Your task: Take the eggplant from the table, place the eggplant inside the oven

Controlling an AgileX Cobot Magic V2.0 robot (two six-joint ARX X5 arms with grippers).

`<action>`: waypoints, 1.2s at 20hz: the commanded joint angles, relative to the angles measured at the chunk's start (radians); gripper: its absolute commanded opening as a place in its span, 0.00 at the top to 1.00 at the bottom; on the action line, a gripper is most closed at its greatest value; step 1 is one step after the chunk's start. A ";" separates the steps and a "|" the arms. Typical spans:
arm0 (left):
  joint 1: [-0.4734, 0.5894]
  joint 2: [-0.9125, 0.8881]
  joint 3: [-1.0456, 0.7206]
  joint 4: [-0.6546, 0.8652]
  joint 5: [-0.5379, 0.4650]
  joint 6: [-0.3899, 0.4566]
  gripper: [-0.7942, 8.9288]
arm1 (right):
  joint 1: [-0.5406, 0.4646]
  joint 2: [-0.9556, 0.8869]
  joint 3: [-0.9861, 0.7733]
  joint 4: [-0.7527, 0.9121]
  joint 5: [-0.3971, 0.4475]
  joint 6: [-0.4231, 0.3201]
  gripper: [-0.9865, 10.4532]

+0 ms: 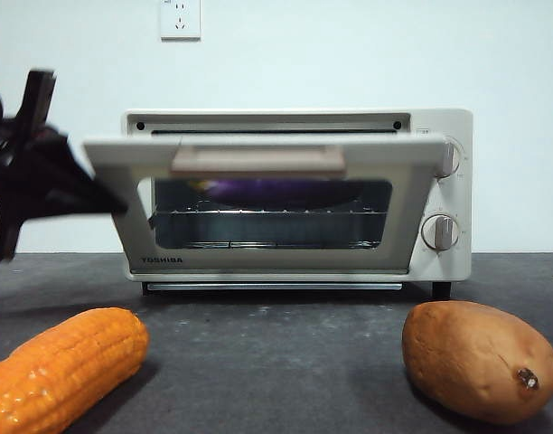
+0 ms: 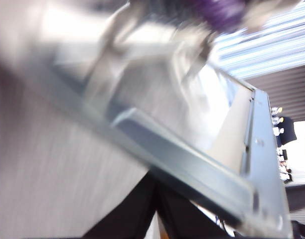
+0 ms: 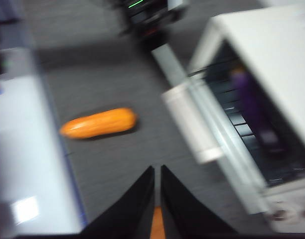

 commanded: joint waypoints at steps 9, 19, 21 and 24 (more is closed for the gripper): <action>0.002 -0.001 0.273 -0.011 -0.036 -0.125 0.91 | 0.008 0.011 -0.171 -0.014 -0.015 0.040 0.91; -0.037 -0.180 0.288 -0.185 -0.349 -0.017 0.91 | -0.080 0.010 -0.428 0.161 0.228 0.037 0.91; -0.065 -0.239 0.288 -0.250 -0.438 0.031 0.91 | -0.127 0.010 -0.466 0.214 0.281 0.045 0.91; -0.127 -0.335 0.286 -0.330 -0.616 0.096 0.91 | -0.218 0.010 -0.510 0.304 0.314 0.059 0.91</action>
